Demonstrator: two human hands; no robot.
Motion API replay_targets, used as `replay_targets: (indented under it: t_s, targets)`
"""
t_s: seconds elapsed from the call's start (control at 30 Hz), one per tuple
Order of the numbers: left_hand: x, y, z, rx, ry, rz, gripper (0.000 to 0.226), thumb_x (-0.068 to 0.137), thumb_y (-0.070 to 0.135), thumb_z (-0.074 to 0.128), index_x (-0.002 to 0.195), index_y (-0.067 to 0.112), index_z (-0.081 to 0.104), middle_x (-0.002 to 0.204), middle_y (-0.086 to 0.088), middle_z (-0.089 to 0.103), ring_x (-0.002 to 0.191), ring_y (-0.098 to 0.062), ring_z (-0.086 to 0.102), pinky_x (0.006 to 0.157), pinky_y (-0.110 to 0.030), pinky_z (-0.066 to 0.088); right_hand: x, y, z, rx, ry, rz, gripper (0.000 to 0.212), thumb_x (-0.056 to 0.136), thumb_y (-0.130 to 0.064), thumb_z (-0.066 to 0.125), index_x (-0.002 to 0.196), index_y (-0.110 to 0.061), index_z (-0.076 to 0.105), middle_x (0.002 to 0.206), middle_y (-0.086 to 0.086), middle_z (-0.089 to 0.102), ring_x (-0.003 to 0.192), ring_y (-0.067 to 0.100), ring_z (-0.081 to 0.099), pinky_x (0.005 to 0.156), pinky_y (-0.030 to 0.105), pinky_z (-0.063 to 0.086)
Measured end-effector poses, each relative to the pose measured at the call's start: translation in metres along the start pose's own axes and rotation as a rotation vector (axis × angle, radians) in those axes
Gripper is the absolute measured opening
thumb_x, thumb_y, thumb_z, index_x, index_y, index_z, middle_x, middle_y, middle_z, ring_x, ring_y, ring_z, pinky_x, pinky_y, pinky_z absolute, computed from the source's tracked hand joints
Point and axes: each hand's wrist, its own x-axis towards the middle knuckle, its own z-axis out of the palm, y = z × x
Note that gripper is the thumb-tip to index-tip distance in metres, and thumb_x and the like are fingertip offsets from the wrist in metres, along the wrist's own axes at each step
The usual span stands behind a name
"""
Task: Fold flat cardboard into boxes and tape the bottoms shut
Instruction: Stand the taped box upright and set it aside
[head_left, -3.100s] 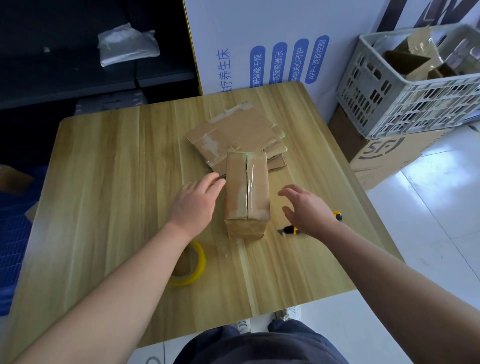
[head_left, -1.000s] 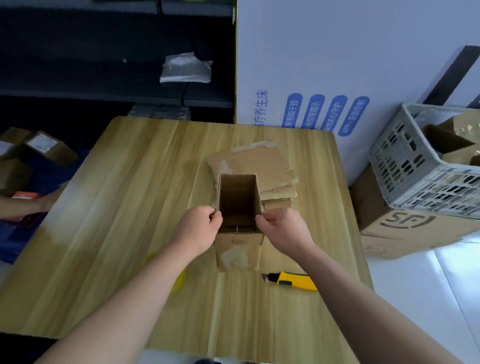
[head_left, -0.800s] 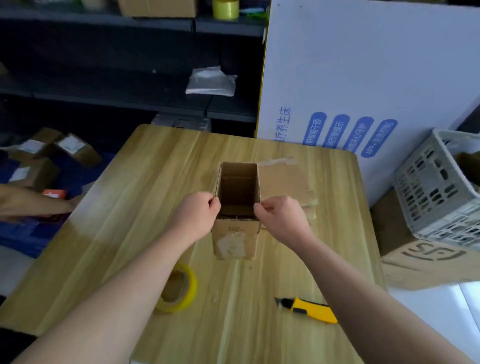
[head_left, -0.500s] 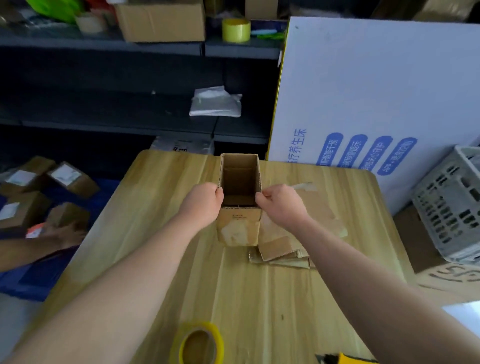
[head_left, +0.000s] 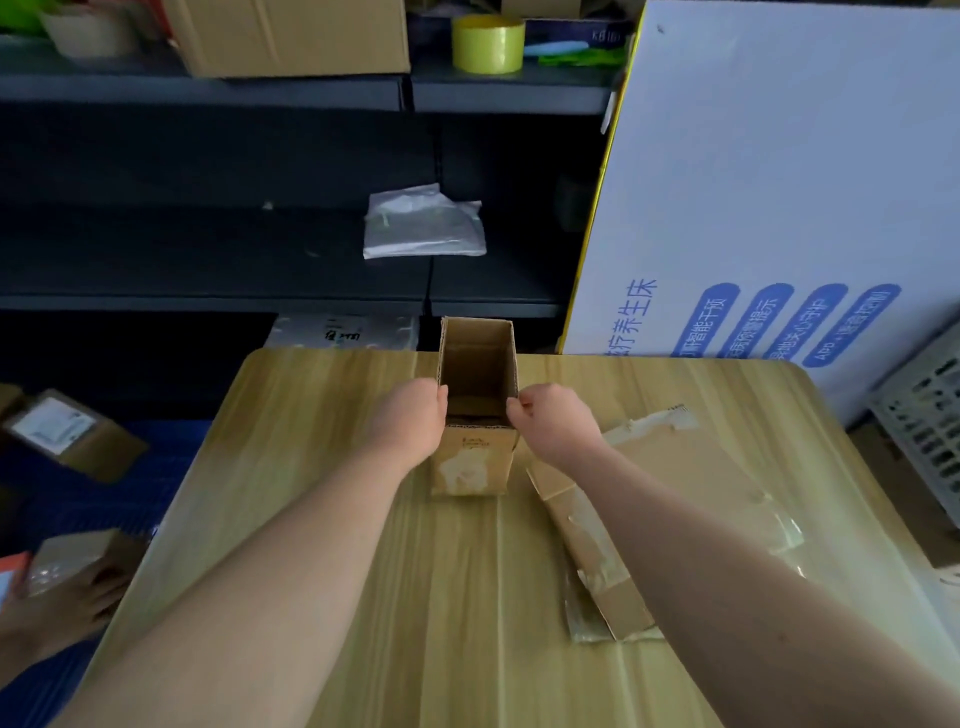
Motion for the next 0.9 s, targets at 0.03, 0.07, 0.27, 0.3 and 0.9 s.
replay_targets:
  t_s: [0.03,0.07,0.27,0.3,0.9]
  targets:
    - [0.004,-0.002,0.003,-0.005,0.0,0.001,0.041,0.104,0.03,0.03,0.07,0.015,0.048,0.071,-0.003,0.054,0.062,-0.017,0.052,0.054,-0.028,0.038,0.004,0.0,0.003,0.0,0.003,0.006,0.032,0.098,-0.034,0.043,0.086,-0.013,0.063,0.076,0.003,0.063,0.069,0.019,0.061,0.06,0.031,0.054]
    - [0.007,-0.004,0.005,-0.01,0.004,0.004,0.041,0.104,0.03,0.03,0.07,0.016,0.047,0.071,-0.003,0.054,0.062,-0.016,0.052,0.053,-0.026,0.036,0.008,0.001,0.005,-0.001,0.005,0.011,0.032,0.098,-0.034,0.043,0.085,-0.012,0.062,0.075,0.004,0.063,0.07,0.02,0.061,0.06,0.032,0.053]
    - [0.012,-0.006,0.008,-0.045,0.011,0.004,0.041,0.105,0.028,0.029,0.071,0.014,0.047,0.069,-0.002,0.052,0.06,-0.013,0.048,0.05,-0.023,0.031,0.015,-0.002,0.009,-0.04,0.004,0.037,0.038,0.1,-0.04,0.04,0.088,-0.01,0.06,0.078,0.005,0.062,0.072,0.023,0.061,0.061,0.034,0.053]
    - [0.012,-0.006,0.006,-0.037,0.0,0.0,0.041,0.105,0.029,0.028,0.072,0.014,0.047,0.07,-0.002,0.051,0.061,-0.013,0.048,0.05,-0.024,0.031,0.014,-0.003,0.009,-0.071,0.003,0.039,0.04,0.1,-0.043,0.039,0.089,-0.011,0.06,0.08,0.005,0.063,0.072,0.022,0.061,0.061,0.034,0.054]
    - [-0.017,0.007,-0.025,0.112,-0.062,-0.025,0.032,0.104,0.032,0.032,0.088,0.011,0.05,0.078,-0.001,0.052,0.076,-0.019,0.055,0.068,-0.03,0.044,-0.017,-0.012,-0.015,-0.239,-0.004,0.005,0.044,0.101,-0.045,0.036,0.123,-0.012,0.056,0.101,0.006,0.063,0.08,0.02,0.056,0.063,0.03,0.048]
